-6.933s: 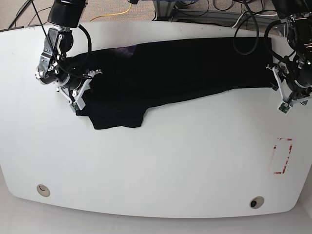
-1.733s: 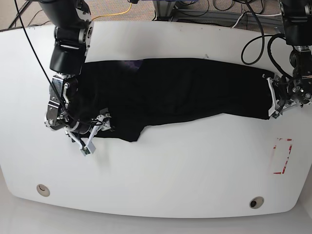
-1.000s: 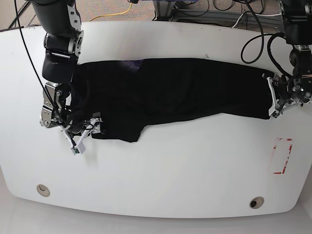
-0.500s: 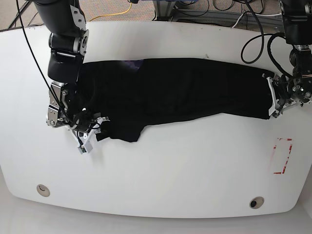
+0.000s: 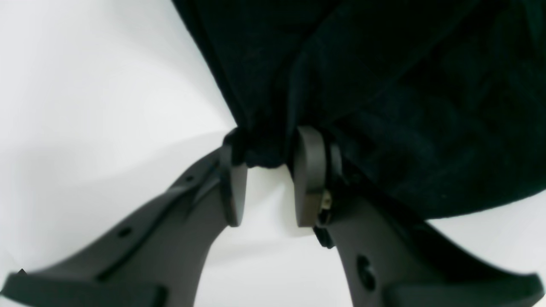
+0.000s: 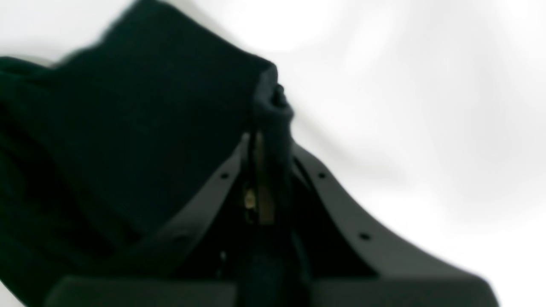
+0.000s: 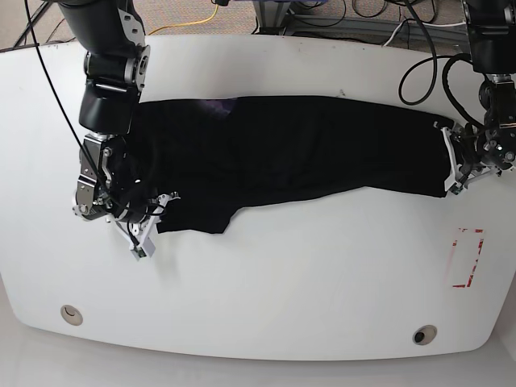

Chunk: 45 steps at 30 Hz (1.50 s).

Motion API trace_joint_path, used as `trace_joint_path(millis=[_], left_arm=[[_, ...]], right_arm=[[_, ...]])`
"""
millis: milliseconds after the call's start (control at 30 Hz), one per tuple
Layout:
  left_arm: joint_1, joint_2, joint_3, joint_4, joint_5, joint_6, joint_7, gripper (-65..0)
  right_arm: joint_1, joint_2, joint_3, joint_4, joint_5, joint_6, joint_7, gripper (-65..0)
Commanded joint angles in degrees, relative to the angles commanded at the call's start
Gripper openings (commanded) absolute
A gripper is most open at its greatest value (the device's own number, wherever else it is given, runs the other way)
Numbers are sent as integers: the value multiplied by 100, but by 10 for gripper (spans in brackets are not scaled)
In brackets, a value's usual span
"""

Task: Layout the t-shirt on the table in an organized manner, then fold the t-shirt properly
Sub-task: 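Fold the strip end with the right gripper toward the left gripper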

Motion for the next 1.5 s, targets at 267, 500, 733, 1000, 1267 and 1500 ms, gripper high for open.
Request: trace_joint_path(millis=[267, 500, 733, 1000, 1267, 1500], left_arm=[[0, 0, 0, -18, 9, 0, 0, -479], [0, 0, 0, -18, 9, 0, 0, -479], [0, 9, 9, -18, 9, 0, 0, -479], [9, 9, 211, -18, 9, 0, 0, -479], [123, 9, 211, -18, 9, 0, 0, -479], [123, 9, 211, -18, 9, 0, 0, -479]], right_arm=[[-791, -422, -9, 2259, 0, 0, -1327, -650], [-1618, -545, -580, 3745, 0, 0, -1881, -650], [-2426, -378, -1521, 4308, 79, 0, -1890, -650], [-2857, -88, -1723, 4308, 870, 0, -1890, -645], [-2892, 325, -1732, 4316, 905, 0, -1890, -170], [-2743, 527, -1591, 4316, 879, 0, -1846, -122]])
